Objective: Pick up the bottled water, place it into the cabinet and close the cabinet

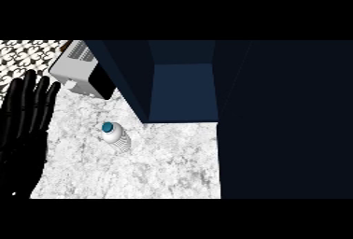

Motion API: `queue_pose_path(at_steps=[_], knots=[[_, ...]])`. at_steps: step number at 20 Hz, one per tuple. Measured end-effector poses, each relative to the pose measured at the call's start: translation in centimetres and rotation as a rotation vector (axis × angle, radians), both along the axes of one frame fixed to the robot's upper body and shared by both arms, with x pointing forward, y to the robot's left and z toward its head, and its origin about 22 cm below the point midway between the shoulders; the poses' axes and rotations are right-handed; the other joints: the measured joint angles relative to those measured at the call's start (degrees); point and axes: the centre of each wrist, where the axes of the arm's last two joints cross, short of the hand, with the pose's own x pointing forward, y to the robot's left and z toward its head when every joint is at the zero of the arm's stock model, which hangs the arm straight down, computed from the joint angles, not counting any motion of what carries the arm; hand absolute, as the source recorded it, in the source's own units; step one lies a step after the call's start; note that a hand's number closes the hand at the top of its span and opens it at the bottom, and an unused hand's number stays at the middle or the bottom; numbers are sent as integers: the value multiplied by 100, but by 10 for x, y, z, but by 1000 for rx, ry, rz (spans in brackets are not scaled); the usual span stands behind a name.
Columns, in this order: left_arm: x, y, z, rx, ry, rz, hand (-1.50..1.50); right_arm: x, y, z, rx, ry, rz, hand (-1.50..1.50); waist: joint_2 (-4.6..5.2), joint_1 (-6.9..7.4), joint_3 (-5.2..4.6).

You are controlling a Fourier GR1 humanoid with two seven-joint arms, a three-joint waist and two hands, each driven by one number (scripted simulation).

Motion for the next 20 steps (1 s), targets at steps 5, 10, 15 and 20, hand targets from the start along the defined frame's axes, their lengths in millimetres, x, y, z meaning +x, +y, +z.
queue_pose_path(at_steps=[5,10,15,20], knots=[[5,-29,-3,16,6,60,-150,-15,-4,4,-12,-24,30,-150,36,-5,-111],[4,-41,-27,-197,252,147,-150,-25,9,-16,166,139,145,-150,86,-23,-151],[-8,-57,-33,-335,389,195,-150,-47,11,-19,270,253,209,-150,54,-15,-157],[-21,-73,-35,-376,432,216,-150,-68,6,-26,315,287,222,-150,48,9,-158]])
